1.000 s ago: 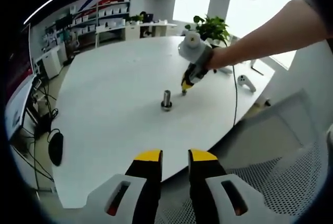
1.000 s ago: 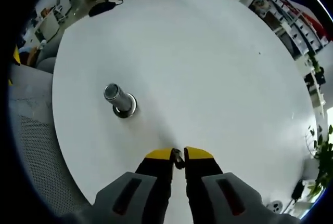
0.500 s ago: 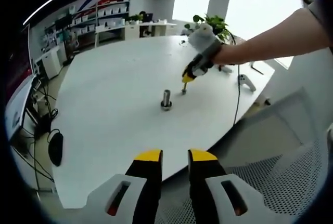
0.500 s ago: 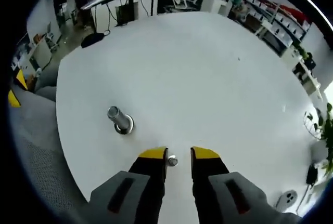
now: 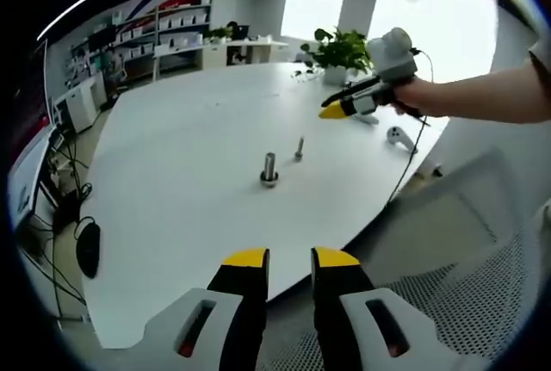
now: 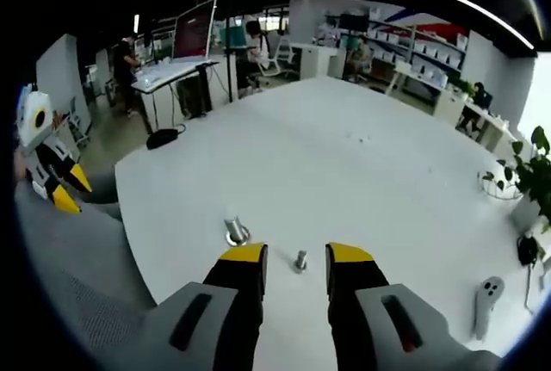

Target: Place the washer onto the threaded stud by aligning its center hole with the stud, sliding it down to the base, and recovering from edge contact or off-axis alignment until the washer reaches the visible bottom stop.

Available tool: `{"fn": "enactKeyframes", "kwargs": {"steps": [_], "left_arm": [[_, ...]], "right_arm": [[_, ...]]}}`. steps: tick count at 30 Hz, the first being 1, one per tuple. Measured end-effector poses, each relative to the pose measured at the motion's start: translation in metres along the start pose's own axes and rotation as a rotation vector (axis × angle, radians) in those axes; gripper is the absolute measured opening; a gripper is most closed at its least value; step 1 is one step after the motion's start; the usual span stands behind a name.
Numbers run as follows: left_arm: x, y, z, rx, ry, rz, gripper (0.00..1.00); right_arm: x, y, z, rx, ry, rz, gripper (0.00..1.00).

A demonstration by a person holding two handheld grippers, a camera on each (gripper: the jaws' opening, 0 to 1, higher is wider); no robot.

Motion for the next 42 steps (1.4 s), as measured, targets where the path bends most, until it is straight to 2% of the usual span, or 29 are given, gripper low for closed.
{"fn": "enactKeyframes", "kwargs": {"steps": [2,9,11,13,22,24,28,32,33,36,42], "left_arm": [[0.000,0.001,0.000,0.004,-0.004,-0.005,0.17],[0.001,0.002,-0.005,-0.005,-0.034,-0.018,0.19],[0.002,0.003,-0.005,-0.002,-0.035,-0.024,0.19],[0.002,0.004,-0.006,-0.004,-0.038,-0.029,0.19],[0.004,0.007,-0.005,0.005,-0.036,-0.053,0.21],[0.005,0.010,-0.004,0.013,-0.033,-0.069,0.21],[0.007,0.013,-0.002,0.033,-0.033,-0.093,0.21],[0.007,0.013,-0.005,0.020,-0.047,-0.096,0.22],[0.008,0.013,-0.006,0.016,-0.049,-0.094,0.22],[0.008,0.013,-0.006,0.016,-0.050,-0.095,0.23],[0.011,0.013,-0.013,-0.016,-0.087,-0.113,0.26]], "right_arm": [[0.013,-0.005,0.006,-0.039,-0.002,-0.014,0.31],[0.047,-0.019,0.026,-0.034,-0.018,-0.066,0.36],[0.052,-0.024,0.031,-0.091,-0.008,-0.105,0.39],[0.060,-0.032,0.034,-0.131,-0.008,-0.113,0.39],[0.085,-0.049,0.049,-0.182,-0.011,-0.152,0.41],[0.090,-0.051,0.053,-0.213,-0.005,-0.172,0.41],[0.100,-0.052,0.064,-0.218,-0.016,-0.197,0.43],[0.098,-0.054,0.078,-0.201,-0.010,-0.188,0.43],[0.096,-0.058,0.084,-0.187,0.011,-0.162,0.43],[0.094,-0.065,0.089,-0.139,0.011,-0.107,0.42],[0.095,-0.070,0.083,-0.144,-0.009,-0.126,0.42]]}}
Point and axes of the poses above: the point that each gripper's makers call its tool centre point, and the gripper's own axes: x roughly backward along the fingers, z roughly to its left, y roughly out of its top, the point moved 4 cm from there along x, roughly backward along the fingers, and after that the axes turned 15 degrees about y, right-handed, at the moved point
